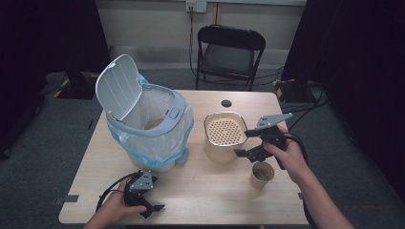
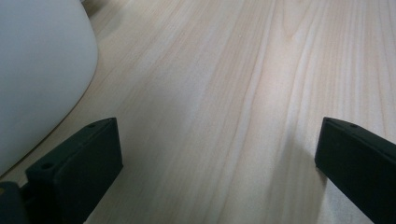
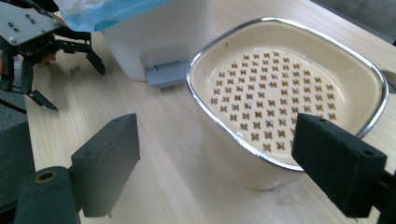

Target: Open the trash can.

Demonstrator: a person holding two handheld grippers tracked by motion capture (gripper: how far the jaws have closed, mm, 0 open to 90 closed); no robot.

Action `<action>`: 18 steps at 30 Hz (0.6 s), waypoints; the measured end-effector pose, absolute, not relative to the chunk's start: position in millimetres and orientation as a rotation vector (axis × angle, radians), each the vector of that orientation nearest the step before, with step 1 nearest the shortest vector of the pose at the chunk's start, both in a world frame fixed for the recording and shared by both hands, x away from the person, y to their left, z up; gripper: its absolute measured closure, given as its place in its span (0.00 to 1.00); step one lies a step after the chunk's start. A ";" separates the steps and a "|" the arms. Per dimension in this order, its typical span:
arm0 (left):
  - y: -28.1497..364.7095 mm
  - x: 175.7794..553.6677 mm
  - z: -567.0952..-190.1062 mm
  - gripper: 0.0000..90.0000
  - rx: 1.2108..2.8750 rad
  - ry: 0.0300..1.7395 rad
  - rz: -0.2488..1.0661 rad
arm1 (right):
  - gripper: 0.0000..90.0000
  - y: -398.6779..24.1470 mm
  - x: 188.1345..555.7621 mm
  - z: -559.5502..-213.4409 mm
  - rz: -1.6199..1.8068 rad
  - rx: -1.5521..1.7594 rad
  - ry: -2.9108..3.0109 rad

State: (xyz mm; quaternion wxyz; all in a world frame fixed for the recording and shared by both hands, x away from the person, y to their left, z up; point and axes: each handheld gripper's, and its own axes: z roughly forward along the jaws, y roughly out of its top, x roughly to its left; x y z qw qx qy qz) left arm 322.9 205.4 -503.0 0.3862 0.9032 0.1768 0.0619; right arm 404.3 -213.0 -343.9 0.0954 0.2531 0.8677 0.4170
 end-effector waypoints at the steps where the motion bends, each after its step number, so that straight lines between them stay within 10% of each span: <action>1: 205.4 322.9 -503.0 0.00 2.300 0.450 0.158 | 0.16 -215.2 403.4 -345.2 1.234 0.763 2.568; 18: 205.4 323.0 -503.0 0.00 2.300 0.449 0.157 | 0.16 -247.7 393.9 -360.3 1.209 0.879 2.539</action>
